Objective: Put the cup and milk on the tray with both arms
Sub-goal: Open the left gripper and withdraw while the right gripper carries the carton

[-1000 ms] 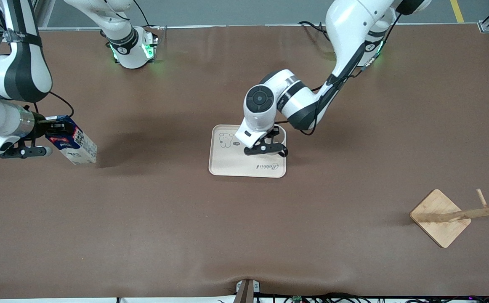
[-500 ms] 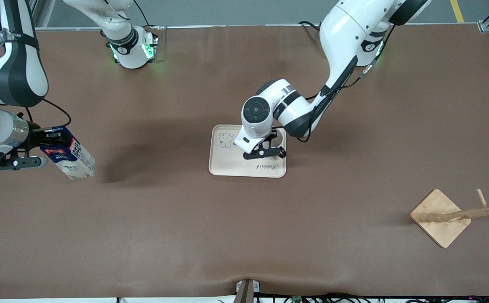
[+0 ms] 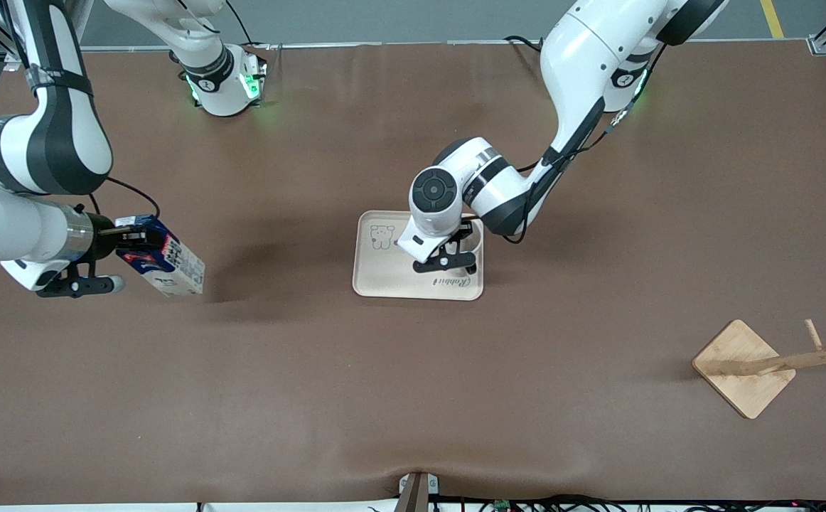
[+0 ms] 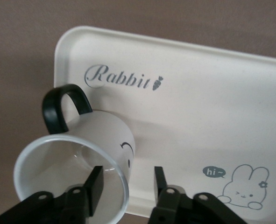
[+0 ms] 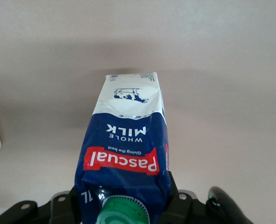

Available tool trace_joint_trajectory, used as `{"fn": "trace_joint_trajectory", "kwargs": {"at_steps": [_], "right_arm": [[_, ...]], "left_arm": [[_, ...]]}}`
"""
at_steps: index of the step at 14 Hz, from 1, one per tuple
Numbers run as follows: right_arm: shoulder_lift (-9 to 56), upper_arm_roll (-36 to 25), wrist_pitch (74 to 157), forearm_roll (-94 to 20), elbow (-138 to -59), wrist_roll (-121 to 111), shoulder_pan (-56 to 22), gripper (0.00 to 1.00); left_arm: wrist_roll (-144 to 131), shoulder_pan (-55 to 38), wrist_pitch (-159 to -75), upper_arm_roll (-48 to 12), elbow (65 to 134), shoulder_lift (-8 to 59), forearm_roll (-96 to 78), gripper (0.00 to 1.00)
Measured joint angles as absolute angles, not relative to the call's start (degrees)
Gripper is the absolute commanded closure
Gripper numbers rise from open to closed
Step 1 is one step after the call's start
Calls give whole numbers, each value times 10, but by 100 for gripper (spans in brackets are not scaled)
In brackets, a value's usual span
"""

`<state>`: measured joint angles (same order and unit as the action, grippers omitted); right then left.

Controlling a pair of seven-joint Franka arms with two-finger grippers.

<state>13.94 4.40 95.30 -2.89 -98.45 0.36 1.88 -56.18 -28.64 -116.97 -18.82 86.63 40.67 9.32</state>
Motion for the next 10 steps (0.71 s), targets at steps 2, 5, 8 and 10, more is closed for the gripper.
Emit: {"fn": "trace_joint_trajectory", "kwargs": {"at_steps": [2, 5, 8, 10], "right_arm": [[139, 46, 952, -48, -984, 44, -12, 100], [139, 48, 953, -66, -980, 102, -88, 100], [144, 48, 959, -90, -979, 166, -153, 100], [160, 48, 963, -104, -961, 229, -191, 100]], "left_arm": [[-561, -275, -1126, -186, 835, 393, 95, 0], [-533, -232, -1055, -184, 795, 350, 96, 0], [-493, -173, -1018, -183, 787, 298, 96, 0], [-461, -126, -1002, -182, 786, 266, 97, 0]]}}
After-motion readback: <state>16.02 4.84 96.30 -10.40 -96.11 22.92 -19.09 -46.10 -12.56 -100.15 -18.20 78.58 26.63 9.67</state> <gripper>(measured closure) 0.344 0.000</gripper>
